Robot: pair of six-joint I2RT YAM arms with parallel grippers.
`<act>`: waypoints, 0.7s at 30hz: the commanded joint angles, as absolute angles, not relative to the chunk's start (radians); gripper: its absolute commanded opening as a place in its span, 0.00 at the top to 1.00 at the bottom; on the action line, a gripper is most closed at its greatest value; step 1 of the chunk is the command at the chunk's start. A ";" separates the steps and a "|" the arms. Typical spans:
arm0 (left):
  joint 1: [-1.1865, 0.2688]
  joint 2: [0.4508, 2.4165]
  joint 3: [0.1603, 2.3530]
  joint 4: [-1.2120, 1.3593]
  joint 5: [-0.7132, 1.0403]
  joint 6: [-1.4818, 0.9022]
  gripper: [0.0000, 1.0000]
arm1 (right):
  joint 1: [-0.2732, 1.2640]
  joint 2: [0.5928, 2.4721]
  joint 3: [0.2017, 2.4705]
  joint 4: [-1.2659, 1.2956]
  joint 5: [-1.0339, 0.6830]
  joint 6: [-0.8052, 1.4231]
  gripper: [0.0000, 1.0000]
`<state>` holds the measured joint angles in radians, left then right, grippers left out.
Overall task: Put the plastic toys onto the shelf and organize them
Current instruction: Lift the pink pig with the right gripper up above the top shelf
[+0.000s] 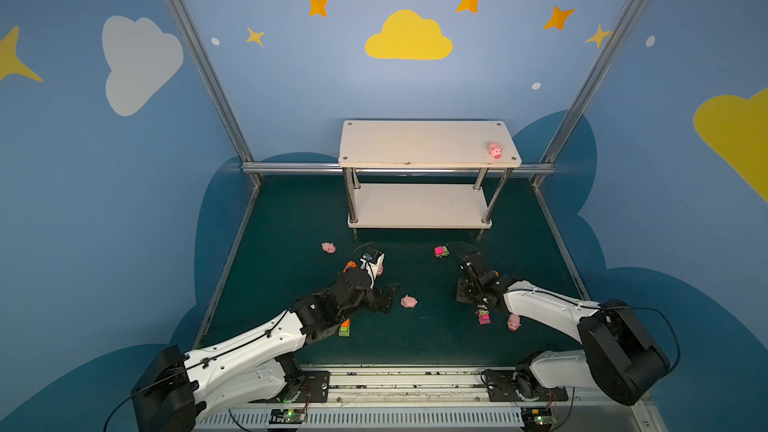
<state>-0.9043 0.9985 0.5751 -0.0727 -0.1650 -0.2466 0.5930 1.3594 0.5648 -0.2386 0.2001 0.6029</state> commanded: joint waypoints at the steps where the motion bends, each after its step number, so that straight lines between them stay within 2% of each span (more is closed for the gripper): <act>1: -0.907 0.987 0.566 -0.089 -0.175 -0.234 0.00 | 0.597 1.388 0.580 -0.262 0.220 0.607 0.72; 12: -0.907 0.973 0.582 -0.108 -0.192 -0.211 0.00 | 0.618 1.315 0.665 -0.418 0.229 0.576 0.75; 21: -0.907 0.972 0.661 -0.145 -0.192 -0.169 0.00 | 0.640 1.194 0.887 -0.666 0.251 0.471 0.74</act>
